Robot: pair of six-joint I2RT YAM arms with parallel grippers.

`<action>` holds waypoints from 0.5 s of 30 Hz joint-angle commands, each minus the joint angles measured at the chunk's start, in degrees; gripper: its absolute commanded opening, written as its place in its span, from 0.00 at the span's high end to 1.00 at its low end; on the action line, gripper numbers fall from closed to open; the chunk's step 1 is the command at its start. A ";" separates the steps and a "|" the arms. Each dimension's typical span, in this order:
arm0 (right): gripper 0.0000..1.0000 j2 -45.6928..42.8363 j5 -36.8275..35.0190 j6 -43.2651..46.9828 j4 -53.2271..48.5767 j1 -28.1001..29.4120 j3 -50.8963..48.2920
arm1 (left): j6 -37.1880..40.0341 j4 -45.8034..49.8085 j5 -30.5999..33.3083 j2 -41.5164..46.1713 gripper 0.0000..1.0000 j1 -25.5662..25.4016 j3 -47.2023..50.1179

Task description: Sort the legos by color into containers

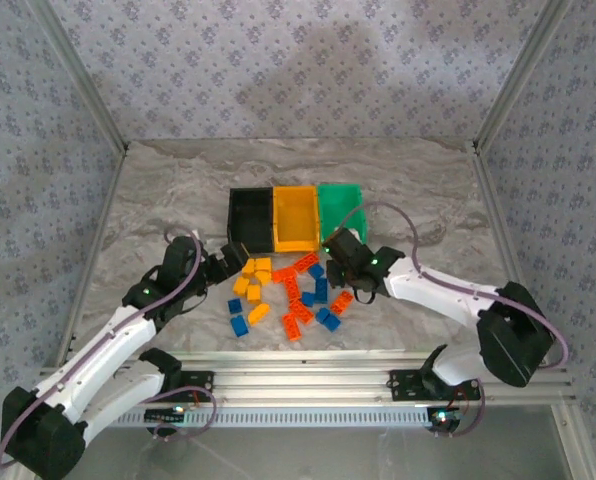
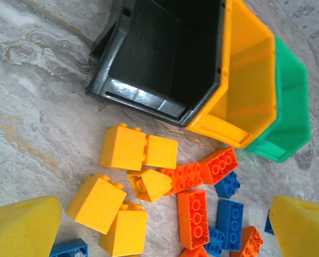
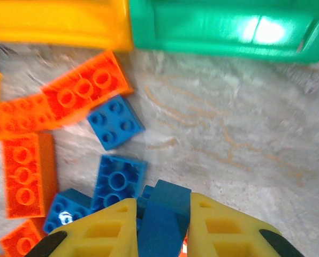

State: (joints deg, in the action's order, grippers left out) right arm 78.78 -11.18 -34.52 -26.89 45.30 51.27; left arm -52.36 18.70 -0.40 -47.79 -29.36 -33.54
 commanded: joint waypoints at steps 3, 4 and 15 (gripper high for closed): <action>0.76 0.19 -2.07 4.59 -4.03 -5.48 9.36 | 1.14 6.57 1.59 -0.62 0.00 -1.21 -3.35; 0.76 1.63 -1.54 5.44 -3.49 -7.04 11.13 | 0.98 7.67 1.72 -0.63 0.00 -1.29 -3.50; 0.73 24.68 0.07 7.94 -2.79 -16.19 31.51 | 1.73 16.35 1.99 0.06 0.04 -1.30 -4.27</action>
State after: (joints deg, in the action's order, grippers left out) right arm 100.16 -11.49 -27.99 -27.70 29.82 79.00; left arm -51.72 31.38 0.89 -48.80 -30.39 -36.12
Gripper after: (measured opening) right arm 0.270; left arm 0.965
